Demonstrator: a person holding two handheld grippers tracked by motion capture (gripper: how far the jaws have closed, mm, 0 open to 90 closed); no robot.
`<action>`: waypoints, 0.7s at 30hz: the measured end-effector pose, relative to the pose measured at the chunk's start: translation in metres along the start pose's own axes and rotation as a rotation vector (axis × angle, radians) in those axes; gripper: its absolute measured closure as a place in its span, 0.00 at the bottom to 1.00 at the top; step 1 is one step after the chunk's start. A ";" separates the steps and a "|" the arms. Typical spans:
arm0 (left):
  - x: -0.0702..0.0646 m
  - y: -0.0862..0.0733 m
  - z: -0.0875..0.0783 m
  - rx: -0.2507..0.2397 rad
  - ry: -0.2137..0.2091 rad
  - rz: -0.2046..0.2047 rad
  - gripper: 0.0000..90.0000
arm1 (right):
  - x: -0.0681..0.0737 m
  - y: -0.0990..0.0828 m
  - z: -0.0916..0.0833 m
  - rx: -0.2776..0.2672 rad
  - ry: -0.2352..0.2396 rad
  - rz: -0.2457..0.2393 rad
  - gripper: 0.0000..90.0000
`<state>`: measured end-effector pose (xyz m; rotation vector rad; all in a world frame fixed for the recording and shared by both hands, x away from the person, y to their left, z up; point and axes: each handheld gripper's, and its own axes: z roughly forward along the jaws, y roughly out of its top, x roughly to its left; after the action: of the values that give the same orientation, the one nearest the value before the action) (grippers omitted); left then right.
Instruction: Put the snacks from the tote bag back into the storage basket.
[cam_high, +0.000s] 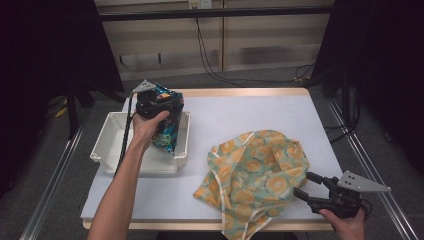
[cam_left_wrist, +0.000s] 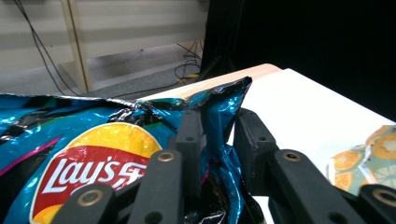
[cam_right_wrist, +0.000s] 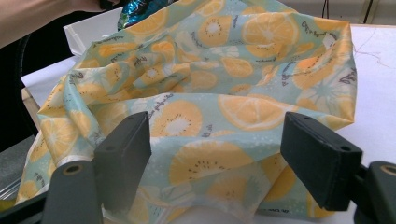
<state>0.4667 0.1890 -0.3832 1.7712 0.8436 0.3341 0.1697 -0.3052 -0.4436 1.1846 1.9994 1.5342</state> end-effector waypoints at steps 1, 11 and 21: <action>0.000 0.000 -0.001 0.010 -0.004 0.011 0.80 | 0.000 0.000 0.000 -0.001 0.000 0.001 0.27; -0.006 -0.003 0.003 0.052 -0.003 0.011 0.66 | 0.000 0.000 0.001 0.008 -0.002 -0.007 0.25; -0.002 -0.006 -0.002 0.041 0.000 0.005 0.52 | -0.001 -0.001 0.001 0.008 -0.002 -0.001 0.24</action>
<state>0.4620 0.1900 -0.3876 1.8110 0.8517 0.3220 0.1707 -0.3054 -0.4452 1.1877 2.0065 1.5248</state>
